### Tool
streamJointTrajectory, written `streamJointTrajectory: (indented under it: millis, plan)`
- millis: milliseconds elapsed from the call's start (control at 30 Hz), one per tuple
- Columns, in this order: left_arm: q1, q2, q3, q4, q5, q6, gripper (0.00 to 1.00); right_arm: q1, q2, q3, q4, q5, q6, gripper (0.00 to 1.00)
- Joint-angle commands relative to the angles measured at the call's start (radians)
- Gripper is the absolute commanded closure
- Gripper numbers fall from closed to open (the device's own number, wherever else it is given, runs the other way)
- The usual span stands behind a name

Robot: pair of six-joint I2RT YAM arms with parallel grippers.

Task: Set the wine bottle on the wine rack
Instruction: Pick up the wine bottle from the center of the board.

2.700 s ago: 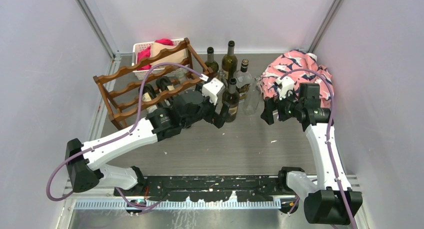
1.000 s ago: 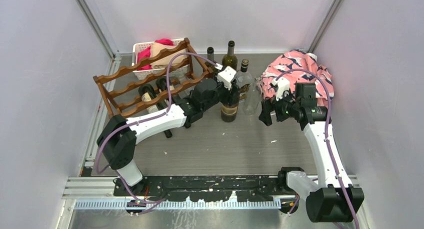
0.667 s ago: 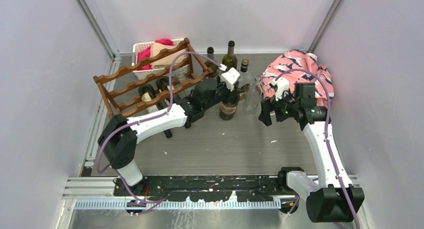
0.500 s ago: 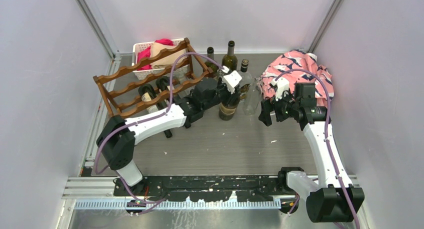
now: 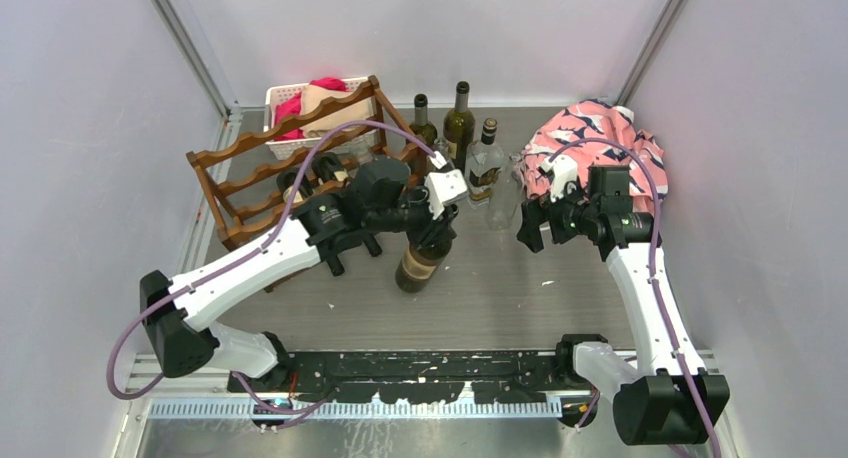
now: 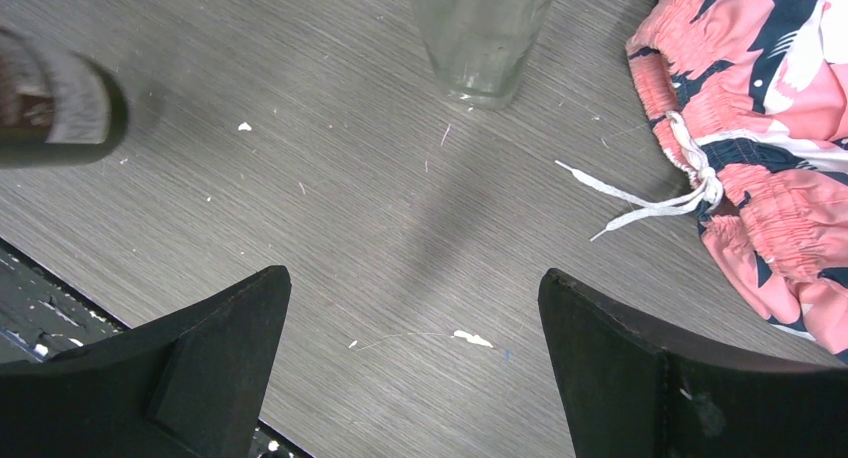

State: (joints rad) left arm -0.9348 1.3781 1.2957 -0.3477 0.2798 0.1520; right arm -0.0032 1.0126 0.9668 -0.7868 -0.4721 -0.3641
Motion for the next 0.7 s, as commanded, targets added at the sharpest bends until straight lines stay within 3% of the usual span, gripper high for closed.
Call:
streamJointTrajectory:
  millis: [0,200,300,400,667]
  plan:
    - [-0.05,-0.063,0.152,-0.262,0.018,-0.013,1.0,0.034,-0.004,0.01,0.024,0.007,-0.011,0.0]
    - [-0.166,0.008,0.32,-0.665,-0.151,0.036,1.0,0.045,0.007,0.01,0.024,0.015,-0.013,0.0]
    - [-0.207,0.042,0.359,-0.788,-0.221,0.097,1.0,0.051,0.01,0.009,0.026,0.019,-0.012,0.0]
    - [-0.235,0.053,0.355,-0.849,-0.302,0.169,1.0,0.055,0.016,0.009,0.026,0.021,-0.014,0.0]
    - [-0.237,0.043,0.27,-0.919,-0.354,0.311,1.0,0.063,0.02,0.007,0.027,0.029,-0.017,0.0]
